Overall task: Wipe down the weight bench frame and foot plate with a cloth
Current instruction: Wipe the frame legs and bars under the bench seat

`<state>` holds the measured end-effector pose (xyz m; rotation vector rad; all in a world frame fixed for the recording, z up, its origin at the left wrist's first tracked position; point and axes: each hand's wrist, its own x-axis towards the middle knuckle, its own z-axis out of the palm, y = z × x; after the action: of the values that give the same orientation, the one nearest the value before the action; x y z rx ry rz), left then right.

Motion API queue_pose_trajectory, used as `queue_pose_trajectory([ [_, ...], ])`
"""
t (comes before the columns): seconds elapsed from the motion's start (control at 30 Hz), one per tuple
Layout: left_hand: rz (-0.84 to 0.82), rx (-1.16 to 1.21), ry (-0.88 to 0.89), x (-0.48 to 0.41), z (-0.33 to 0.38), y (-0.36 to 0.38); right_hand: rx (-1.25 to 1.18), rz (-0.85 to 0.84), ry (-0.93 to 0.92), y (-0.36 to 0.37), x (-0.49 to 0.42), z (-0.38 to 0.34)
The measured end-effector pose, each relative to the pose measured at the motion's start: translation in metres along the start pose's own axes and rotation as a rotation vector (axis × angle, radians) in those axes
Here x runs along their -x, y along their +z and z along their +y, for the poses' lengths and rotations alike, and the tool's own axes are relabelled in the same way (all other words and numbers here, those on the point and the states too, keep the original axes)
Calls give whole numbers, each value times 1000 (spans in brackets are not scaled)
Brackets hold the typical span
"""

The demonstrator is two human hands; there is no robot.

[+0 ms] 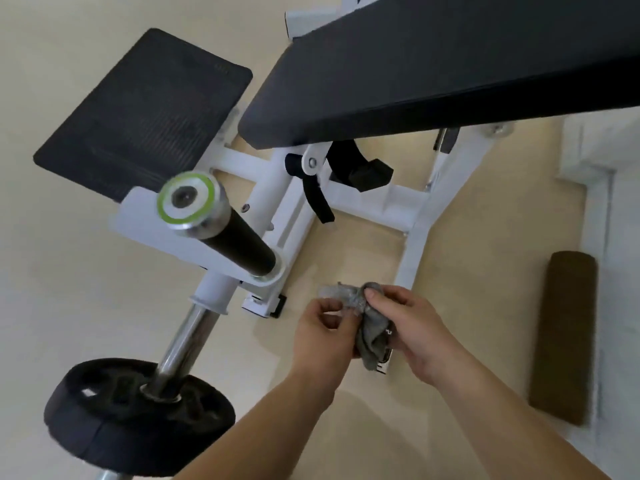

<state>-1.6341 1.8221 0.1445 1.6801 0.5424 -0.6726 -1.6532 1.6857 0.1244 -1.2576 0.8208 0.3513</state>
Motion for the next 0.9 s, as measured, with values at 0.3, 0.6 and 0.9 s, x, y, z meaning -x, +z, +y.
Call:
queue_pose_trajectory([
  [0.3, -63, -14, 86, -108, -64, 17, 56, -169, -63, 1, -143, 65],
  [0.6, 260, -181, 271, -91, -74, -39, 63, -259, -278, 69, -150, 58],
  [0.9, 743, -499, 467, -44, -65, -133, 30, -331, -519, 137, -96, 54],
])
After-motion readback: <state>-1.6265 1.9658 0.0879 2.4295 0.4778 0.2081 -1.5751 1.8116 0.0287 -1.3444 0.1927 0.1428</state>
